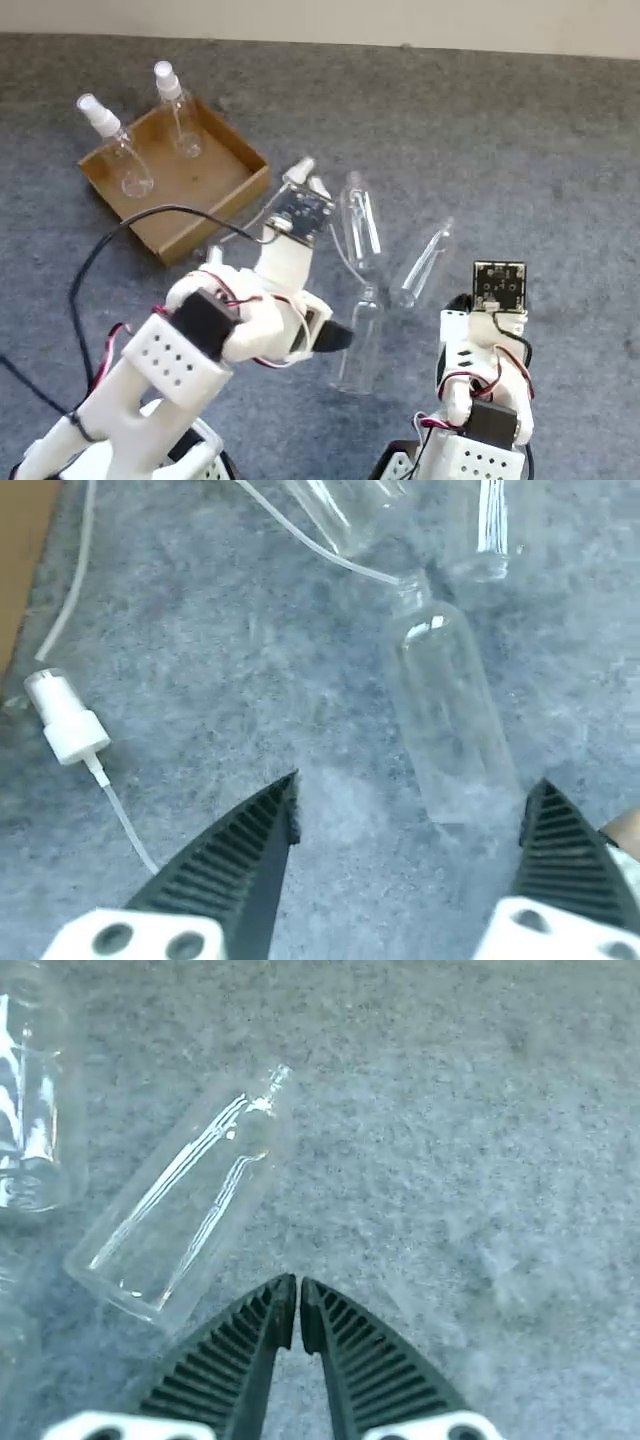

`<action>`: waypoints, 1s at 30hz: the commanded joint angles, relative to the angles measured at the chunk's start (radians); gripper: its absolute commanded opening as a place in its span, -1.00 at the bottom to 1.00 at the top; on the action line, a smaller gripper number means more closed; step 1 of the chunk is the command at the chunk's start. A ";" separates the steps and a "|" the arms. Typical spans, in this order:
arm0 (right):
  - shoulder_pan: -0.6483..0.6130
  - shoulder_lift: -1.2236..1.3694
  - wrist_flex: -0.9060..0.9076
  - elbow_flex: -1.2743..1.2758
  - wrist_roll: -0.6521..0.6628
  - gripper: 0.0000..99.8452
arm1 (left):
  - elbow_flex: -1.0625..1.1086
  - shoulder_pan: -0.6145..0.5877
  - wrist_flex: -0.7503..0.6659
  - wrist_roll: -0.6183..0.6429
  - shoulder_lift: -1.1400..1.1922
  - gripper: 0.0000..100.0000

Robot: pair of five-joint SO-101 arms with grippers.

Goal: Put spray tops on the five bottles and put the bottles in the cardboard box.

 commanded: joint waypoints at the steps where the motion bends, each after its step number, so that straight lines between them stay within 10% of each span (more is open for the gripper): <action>1: 0.016 -0.013 0.005 -0.061 0.002 -0.97 | -0.117 0.019 0.011 0.015 0.171 -0.40; 30: 0.010 -0.013 -0.124 0.087 0.002 -0.97 | -0.661 0.050 0.003 0.252 1.135 -0.40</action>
